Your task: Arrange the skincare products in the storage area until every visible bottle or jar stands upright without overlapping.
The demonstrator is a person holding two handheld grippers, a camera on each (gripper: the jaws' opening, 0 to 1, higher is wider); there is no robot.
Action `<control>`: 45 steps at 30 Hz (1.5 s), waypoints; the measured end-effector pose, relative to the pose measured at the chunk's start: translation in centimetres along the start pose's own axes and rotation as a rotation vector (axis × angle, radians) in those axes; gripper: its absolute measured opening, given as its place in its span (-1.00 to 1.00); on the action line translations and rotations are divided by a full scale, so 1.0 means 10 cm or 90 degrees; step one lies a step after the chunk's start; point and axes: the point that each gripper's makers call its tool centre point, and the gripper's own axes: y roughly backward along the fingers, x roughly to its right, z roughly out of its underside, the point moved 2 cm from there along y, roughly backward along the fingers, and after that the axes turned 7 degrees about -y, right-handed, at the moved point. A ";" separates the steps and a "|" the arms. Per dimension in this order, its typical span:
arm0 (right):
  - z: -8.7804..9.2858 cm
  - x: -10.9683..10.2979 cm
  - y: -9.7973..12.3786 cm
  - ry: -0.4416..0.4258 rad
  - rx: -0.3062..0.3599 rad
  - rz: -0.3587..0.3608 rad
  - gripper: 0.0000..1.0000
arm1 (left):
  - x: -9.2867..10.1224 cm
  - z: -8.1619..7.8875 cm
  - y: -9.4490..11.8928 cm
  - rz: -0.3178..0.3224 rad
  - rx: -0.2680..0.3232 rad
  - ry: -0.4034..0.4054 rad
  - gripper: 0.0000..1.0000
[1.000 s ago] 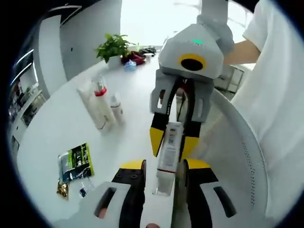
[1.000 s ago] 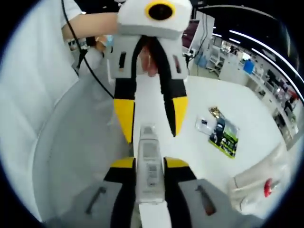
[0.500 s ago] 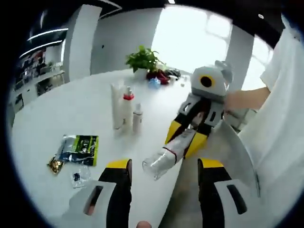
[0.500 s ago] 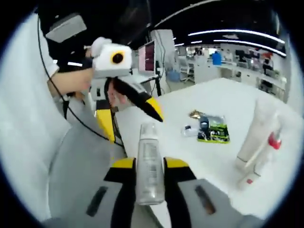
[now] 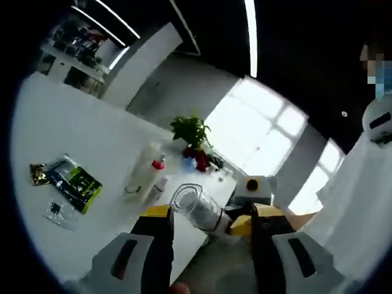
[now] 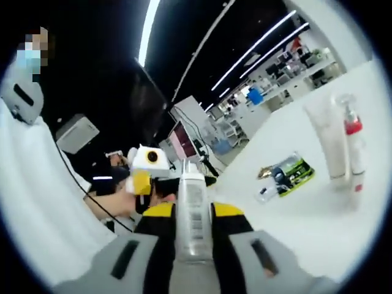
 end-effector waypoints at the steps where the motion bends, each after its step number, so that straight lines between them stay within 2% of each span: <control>1: 0.00 -0.03 -0.01 -0.012 0.009 -0.012 -0.57 | 0.01 -0.01 0.00 0.003 0.005 0.004 -0.25; 3: -0.02 -0.07 -0.03 -0.032 0.029 -0.022 -0.57 | -0.01 -0.08 0.01 -0.004 0.027 0.008 -0.38; 5: -0.02 -0.11 -0.05 -0.039 0.031 -0.032 -0.57 | -0.04 -0.13 0.03 -0.010 0.045 0.018 -0.55; 9: 0.01 -0.14 -0.09 -0.044 0.026 -0.032 -0.57 | -0.03 -0.16 0.04 -0.009 0.049 0.017 -0.56; 12: 0.06 -0.15 -0.12 -0.039 0.007 -0.028 -0.56 | -0.01 -0.18 0.04 -0.009 0.045 0.008 -0.59; 14: 0.16 -0.12 -0.12 -0.019 -0.037 -0.012 -0.54 | 0.00 -0.15 0.02 -0.012 0.016 -0.011 -0.60; 17: 0.29 -0.06 -0.13 0.034 -0.094 0.017 -0.51 | 0.00 -0.12 -0.02 -0.028 -0.027 -0.066 -0.63; 18: 0.36 -0.04 -0.12 0.051 -0.129 0.029 -0.49 | -0.01 -0.12 -0.03 -0.035 -0.043 -0.090 -0.64; 20: 0.44 0.03 -0.08 0.085 -0.169 0.056 -0.37 | -0.07 -0.10 -0.04 -0.060 -0.082 -0.133 -0.65; 22: 0.46 0.07 -0.04 0.106 -0.186 0.075 -0.29 | -0.10 -0.10 -0.04 -0.072 -0.109 -0.166 -0.66; 25: 0.37 0.11 0.06 0.102 -0.173 0.092 -0.30 | -0.13 -0.11 -0.04 -0.092 -0.155 -0.223 -0.68; 27: 0.20 0.13 0.12 0.085 -0.122 0.103 -0.32 | -0.14 -0.10 -0.05 -0.099 -0.184 -0.263 -0.68; 31: -0.17 -0.01 0.16 0.047 -0.017 0.081 -0.32 | -0.09 -0.12 -0.10 -0.098 -0.191 -0.285 -0.68; 33: -0.31 -0.07 0.14 0.040 0.018 0.077 -0.35 | -0.08 -0.10 -0.13 -0.100 -0.202 -0.306 -0.68; 38: -0.45 -0.18 0.02 0.071 0.033 0.086 -0.34 | -0.03 -0.03 -0.20 -0.096 -0.237 -0.347 -0.68; 42: -0.37 -0.12 -0.03 0.114 -0.004 0.114 -0.33 | 0.02 -0.01 -0.25 -0.084 -0.237 -0.348 -0.68; 45: -0.38 -0.13 -0.04 0.113 -0.001 0.114 -0.33 | 0.02 0.03 -0.27 -0.084 -0.246 -0.355 -0.68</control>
